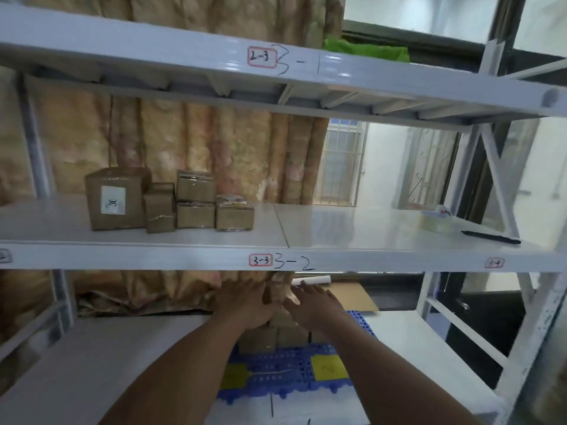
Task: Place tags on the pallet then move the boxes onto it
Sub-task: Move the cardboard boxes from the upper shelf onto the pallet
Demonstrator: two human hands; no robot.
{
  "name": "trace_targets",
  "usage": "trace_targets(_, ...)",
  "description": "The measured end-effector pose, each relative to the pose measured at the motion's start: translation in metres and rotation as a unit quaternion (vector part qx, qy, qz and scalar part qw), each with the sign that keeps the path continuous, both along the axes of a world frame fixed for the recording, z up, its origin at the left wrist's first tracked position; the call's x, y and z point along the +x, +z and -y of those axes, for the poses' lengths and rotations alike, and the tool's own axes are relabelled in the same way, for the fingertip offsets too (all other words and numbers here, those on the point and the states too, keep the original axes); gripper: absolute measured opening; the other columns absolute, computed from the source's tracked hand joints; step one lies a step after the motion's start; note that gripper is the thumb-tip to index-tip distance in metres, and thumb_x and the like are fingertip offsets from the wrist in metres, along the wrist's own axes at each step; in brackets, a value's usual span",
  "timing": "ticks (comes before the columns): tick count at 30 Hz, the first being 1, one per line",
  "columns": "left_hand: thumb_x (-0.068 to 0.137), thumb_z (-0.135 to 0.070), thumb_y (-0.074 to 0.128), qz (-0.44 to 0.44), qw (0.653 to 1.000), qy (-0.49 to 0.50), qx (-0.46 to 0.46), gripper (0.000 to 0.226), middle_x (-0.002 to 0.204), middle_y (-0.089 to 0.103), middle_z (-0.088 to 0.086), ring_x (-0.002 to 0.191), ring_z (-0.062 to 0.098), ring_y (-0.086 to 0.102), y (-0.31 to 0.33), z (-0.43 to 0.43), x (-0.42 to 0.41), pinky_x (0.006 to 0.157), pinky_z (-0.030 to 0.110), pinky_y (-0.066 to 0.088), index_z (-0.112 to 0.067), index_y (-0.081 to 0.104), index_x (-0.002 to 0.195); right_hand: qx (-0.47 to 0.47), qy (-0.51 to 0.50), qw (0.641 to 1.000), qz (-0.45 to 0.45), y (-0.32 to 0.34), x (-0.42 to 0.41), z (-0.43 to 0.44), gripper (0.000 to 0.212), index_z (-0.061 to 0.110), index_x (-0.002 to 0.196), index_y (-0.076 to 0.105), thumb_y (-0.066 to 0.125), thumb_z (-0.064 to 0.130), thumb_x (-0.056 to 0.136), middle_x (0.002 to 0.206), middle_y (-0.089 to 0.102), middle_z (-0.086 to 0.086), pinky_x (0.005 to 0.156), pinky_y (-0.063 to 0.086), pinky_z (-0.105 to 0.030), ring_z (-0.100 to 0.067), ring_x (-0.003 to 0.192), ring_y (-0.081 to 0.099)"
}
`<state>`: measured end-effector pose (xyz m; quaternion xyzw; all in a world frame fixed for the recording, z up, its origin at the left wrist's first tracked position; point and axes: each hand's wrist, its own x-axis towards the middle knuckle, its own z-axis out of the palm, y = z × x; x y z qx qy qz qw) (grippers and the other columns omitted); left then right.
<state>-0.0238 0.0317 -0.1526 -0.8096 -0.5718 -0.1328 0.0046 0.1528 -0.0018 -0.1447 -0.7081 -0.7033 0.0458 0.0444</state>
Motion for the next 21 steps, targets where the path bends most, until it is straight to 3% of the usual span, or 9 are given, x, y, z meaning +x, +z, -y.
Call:
trace_targets(4,0.085,-0.084,0.013,-0.025,0.999,0.013,-0.025,0.085,0.167,0.014,-0.004,0.153,0.024,0.014,0.021,0.020,-0.042,0.122,0.049,0.003,-0.039,0.014,0.158,0.014,0.027,1.000,0.004,0.029,-0.037,0.032,0.066,0.027,0.160,0.017,0.023,0.060,0.103,0.169,0.012,-0.001,0.121,0.018,-0.047,-0.026,0.154,0.016)
trace_targets(9,0.085,-0.083,0.017,-0.018,0.999,0.040,-0.025,0.083,0.164,0.024,-0.002,0.151,0.024,0.020,0.037,0.043,-0.083,0.122,0.050,0.004,-0.040,0.020,0.156,0.048,0.021,0.998,-0.027,0.040,-0.066,0.066,0.067,0.031,0.157,0.026,0.020,0.065,0.099,0.165,0.024,0.003,0.120,0.021,-0.052,-0.027,0.151,0.022)
trace_targets(13,0.073,-0.091,0.008,-0.032,0.998,0.042,-0.016,0.096,0.157,0.038,0.002,0.147,0.029,0.028,0.043,0.080,-0.107,0.121,0.050,0.009,-0.038,0.037,0.148,0.041,0.042,0.998,0.000,0.039,-0.090,0.083,0.099,0.034,0.153,0.032,-0.006,0.078,0.073,0.166,0.020,0.000,0.117,0.023,-0.057,-0.030,0.152,0.019)
trace_targets(17,0.072,-0.094,0.006,-0.045,0.998,0.051,-0.009,0.102,0.156,0.039,0.003,0.147,0.029,0.026,0.058,0.122,-0.137,0.120,0.050,0.012,-0.034,0.040,0.147,0.032,0.027,0.999,-0.034,0.059,-0.131,0.125,0.061,0.031,0.154,0.032,0.024,0.061,0.102,0.164,0.027,-0.003,0.116,0.029,-0.052,-0.032,0.149,0.028)
trace_targets(21,0.080,-0.089,0.010,-0.059,0.997,0.057,-0.007,0.098,0.165,0.023,0.003,0.152,0.028,0.017,0.086,0.144,-0.176,0.122,0.051,0.006,-0.028,0.031,0.154,0.032,0.032,0.996,-0.071,0.086,-0.172,0.149,0.061,0.025,0.155,0.032,0.033,0.057,0.103,0.162,0.032,-0.007,0.117,0.029,-0.049,-0.033,0.146,0.032)
